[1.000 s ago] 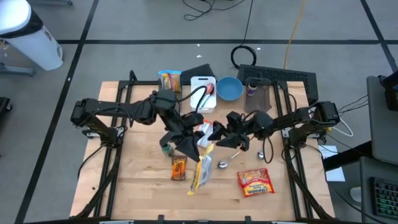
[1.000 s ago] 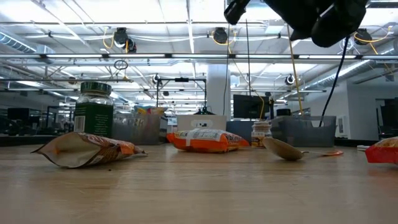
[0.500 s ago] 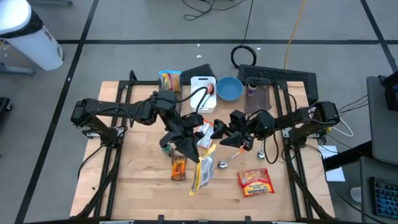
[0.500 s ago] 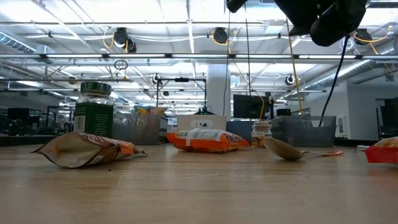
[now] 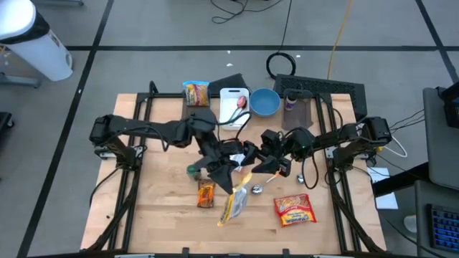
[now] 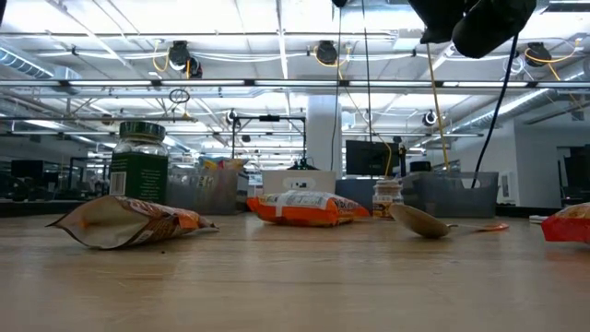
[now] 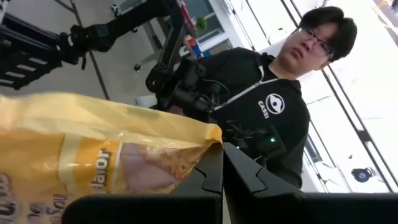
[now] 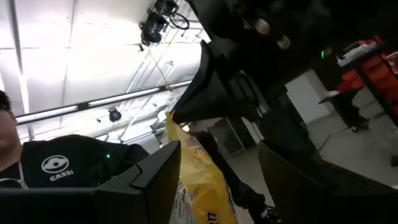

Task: Pick & Place Food Item
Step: Put the yellow noodle pack into the left black bin

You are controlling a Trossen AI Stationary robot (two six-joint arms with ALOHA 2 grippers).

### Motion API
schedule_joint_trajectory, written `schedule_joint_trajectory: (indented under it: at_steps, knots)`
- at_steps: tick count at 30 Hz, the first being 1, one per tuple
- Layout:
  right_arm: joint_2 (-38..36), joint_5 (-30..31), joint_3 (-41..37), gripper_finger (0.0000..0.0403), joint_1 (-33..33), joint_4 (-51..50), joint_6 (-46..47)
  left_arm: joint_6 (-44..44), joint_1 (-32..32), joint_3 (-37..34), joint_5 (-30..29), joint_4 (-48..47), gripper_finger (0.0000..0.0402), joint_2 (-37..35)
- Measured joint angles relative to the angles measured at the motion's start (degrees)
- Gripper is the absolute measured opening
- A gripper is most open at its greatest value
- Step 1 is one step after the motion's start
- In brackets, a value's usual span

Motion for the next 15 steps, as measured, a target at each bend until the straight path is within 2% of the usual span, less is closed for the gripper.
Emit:
schedule_joint_trajectory:
  at_steps: [5, 15]
  knots:
    - [-0.01, -2.91, 0.0, 0.021, 0.04, -0.32, 2.42, -1.51, 0.96, 0.0, 1.86, 1.31, 0.0001, -0.05]
    - [-0.01, -4.48, 0.0, 0.021, 0.8, -0.1, 3.61, -4.37, 1.84, 0.0, 3.83, 3.55, 0.0002, -0.07]
